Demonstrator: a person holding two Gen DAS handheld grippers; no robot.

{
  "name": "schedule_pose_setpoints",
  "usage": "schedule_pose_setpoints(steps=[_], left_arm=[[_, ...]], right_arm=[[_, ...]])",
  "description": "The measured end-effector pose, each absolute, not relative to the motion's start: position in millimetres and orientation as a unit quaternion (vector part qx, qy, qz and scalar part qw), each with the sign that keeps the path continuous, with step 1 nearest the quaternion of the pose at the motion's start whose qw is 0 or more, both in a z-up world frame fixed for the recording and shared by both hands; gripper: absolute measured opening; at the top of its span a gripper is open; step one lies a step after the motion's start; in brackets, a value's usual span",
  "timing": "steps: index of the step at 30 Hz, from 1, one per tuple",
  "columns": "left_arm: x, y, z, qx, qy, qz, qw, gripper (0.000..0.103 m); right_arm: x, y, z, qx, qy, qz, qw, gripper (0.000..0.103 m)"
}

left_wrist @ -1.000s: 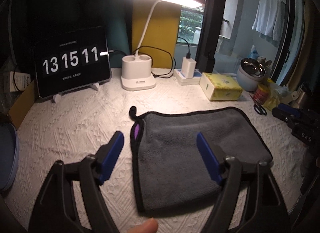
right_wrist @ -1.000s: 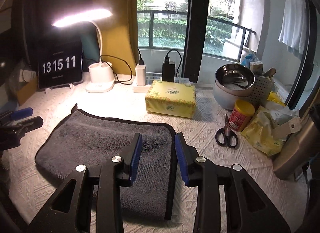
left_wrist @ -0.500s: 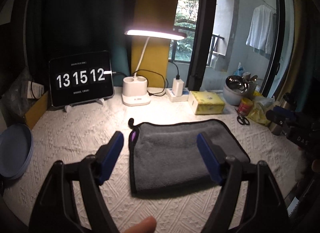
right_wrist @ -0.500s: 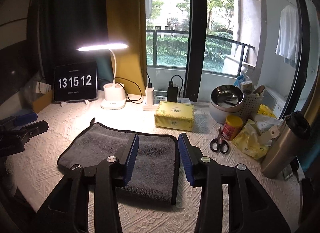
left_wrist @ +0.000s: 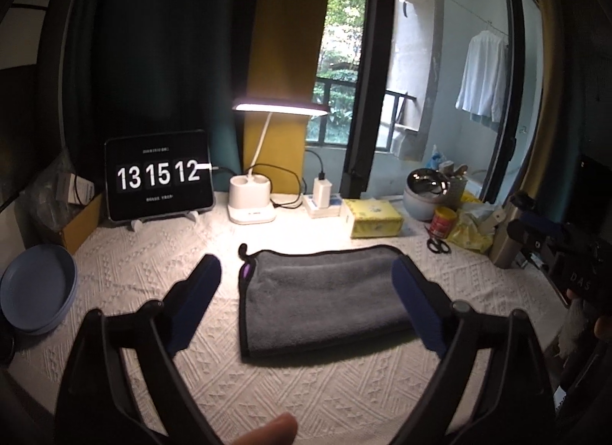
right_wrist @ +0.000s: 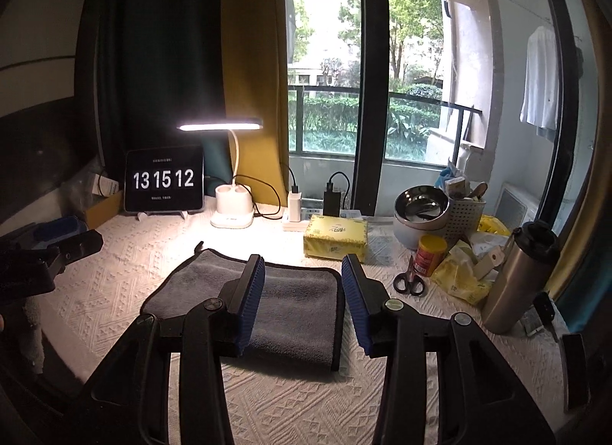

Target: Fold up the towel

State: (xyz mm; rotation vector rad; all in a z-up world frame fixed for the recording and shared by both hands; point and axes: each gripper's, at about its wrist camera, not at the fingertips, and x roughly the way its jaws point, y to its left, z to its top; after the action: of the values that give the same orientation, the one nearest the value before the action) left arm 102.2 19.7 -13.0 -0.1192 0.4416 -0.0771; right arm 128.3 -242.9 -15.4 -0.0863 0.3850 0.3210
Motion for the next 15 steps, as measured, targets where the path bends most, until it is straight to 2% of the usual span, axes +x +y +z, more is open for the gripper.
schedule_pose_setpoints(steps=[15], left_arm=[[44,12,-9,-0.062,0.153,-0.020,0.986,0.093]], right_arm=[[70,-250,-12,-0.043,0.140,0.169,0.975,0.047]])
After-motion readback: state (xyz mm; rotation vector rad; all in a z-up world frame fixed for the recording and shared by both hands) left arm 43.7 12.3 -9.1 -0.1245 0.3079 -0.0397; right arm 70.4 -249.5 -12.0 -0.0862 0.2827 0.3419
